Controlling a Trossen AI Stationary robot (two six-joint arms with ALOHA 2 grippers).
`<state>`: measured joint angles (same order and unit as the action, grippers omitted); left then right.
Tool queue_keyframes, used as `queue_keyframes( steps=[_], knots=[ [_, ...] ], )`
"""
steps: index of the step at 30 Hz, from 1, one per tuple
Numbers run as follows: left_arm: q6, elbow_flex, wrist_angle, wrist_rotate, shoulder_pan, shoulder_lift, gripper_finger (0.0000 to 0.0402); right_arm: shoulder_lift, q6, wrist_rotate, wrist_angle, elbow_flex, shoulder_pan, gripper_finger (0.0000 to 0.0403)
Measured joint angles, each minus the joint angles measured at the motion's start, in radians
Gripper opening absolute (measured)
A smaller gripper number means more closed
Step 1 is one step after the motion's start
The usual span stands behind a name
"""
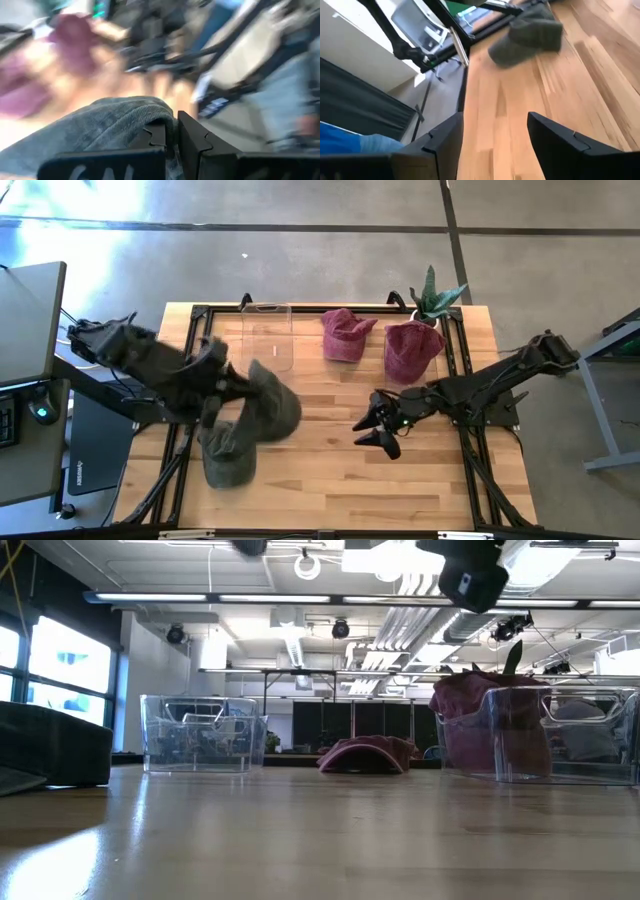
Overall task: Pick & Place hat
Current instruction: Put the right green cap into the left transparent bin
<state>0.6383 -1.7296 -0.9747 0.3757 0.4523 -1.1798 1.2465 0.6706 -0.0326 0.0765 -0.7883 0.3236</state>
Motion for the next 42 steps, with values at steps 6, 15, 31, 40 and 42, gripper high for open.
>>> queue_keyframes(
  steps=[6,15,31,40,42],
  knots=[
    [-0.186,-0.191,-0.39,-0.071,-0.229,-0.106,0.0006,-0.025,0.002,0.059,-0.035,0.0,0.025,0.0212],
    [-0.866,-0.247,-0.48,-0.161,-0.557,-0.254,0.0014,-0.024,0.021,0.165,-0.039,0.0,0.069,0.0212],
    [-1.324,-0.245,-0.582,0.094,-0.843,-0.394,0.0018,-0.024,0.188,0.555,-0.039,0.0,0.119,0.0212],
    [-1.262,-0.108,-0.455,0.028,-1.008,-0.398,0.0006,-0.024,0.23,0.643,-0.026,0.0,0.082,0.0212],
    [-1.261,-0.065,-0.399,0.019,-1.025,-0.395,0.0006,-0.024,0.231,0.644,-0.024,0.0,0.073,0.0212]
  ],
)
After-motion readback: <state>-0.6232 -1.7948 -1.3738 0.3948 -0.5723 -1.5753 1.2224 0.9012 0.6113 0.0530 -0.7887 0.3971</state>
